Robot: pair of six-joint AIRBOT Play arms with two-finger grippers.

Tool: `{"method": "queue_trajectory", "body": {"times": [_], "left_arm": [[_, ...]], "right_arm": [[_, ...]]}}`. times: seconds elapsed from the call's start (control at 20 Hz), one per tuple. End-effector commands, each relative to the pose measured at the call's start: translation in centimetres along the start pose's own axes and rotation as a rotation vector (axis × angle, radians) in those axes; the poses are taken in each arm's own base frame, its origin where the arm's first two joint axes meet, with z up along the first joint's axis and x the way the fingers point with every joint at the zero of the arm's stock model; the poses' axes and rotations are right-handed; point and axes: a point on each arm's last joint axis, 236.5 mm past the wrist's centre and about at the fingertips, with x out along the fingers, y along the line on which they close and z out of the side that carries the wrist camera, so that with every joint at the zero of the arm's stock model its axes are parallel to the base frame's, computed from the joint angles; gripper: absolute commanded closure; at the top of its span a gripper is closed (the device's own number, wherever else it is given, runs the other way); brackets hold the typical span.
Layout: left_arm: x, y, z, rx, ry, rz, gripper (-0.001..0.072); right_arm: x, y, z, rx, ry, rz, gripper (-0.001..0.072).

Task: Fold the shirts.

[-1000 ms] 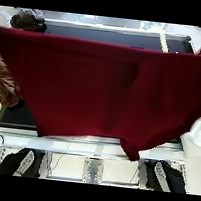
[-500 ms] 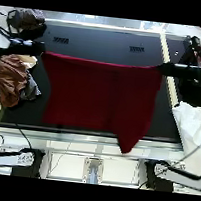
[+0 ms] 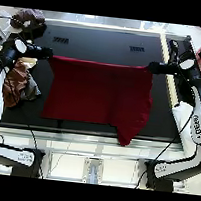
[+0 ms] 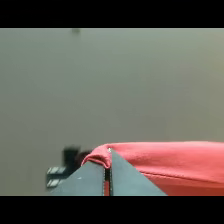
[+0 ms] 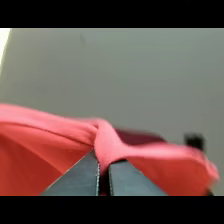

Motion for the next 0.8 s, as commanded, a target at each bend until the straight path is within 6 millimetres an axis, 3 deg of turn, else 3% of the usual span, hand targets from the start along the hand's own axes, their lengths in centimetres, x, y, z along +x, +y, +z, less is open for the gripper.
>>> {"method": "queue_trajectory", "body": {"times": [0.0,0.1,0.25,0.55,0.75], "left_arm": [[0.1,1.4,-4.1,0.065,0.170,0.052,0.0695],[0.4,1.0,-5.7,0.067,0.218,0.043,0.0695],[1.4,-0.7,-8.3,0.092,0.277,0.020,0.0695],[2.5,-1.7,-11.0,0.131,0.360,0.030,0.0696],[2.9,-1.3,-12.9,0.135,0.430,0.036,0.0696]], "right_arm": [[-2.2,-1.7,-6.1,-0.057,0.254,-0.101,0.0694],[-2.4,-1.6,-9.1,-0.044,0.322,-0.097,0.0694],[-0.7,-1.5,-12.5,0.019,0.360,-0.076,0.0693],[1.8,-0.1,-15.4,0.021,0.399,-0.056,0.0693],[2.7,-0.6,-16.8,0.069,0.448,-0.092,0.0693]]}}
